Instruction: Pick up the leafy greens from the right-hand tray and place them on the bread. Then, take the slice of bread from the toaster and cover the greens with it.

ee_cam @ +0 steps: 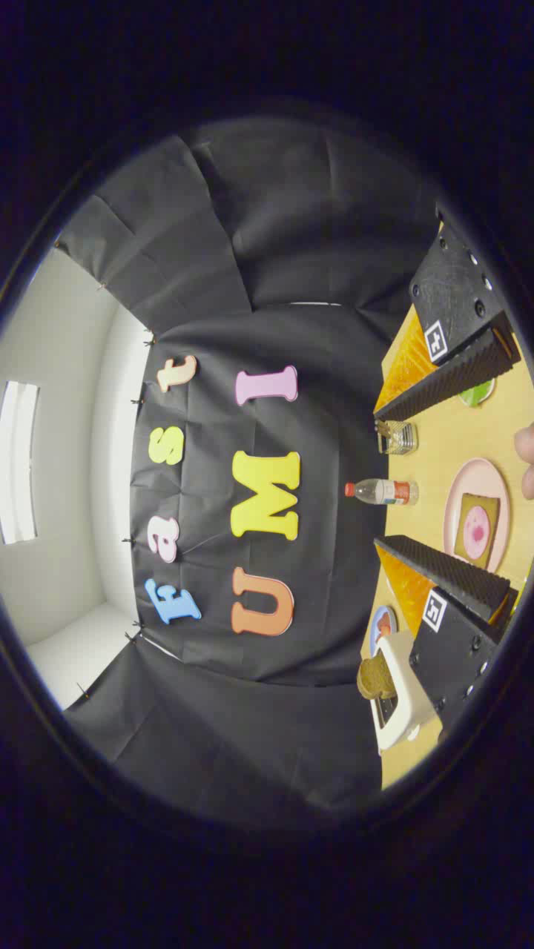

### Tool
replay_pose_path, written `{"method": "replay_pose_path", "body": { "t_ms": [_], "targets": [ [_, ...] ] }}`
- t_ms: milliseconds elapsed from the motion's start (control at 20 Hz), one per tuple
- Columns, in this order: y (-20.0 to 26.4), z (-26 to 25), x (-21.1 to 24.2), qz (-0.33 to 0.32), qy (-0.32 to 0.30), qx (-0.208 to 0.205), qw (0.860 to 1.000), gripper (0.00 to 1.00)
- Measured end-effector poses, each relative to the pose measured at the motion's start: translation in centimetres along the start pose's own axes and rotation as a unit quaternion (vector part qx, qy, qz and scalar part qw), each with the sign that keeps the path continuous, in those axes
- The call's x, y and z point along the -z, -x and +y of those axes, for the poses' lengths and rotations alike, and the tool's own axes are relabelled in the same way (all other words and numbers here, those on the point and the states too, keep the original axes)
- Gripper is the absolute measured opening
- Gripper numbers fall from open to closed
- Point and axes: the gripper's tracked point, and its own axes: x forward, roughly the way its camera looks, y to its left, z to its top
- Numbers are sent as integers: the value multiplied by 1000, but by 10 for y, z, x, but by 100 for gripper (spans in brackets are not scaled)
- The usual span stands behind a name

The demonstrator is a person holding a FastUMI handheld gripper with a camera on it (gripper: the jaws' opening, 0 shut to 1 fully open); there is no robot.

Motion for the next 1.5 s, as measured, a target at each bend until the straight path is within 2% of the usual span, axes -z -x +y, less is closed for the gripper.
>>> {"method": "replay_pose_path", "body": {
  "t_ms": [800,1200,1500],
  "targets": [
    [-1,7,0,2,3,-12,1000,95],
    [-5,-1,3,9,4,-6,1000,95],
    [-8,-32,1,8,12,18,1000,95]
  ]
}}
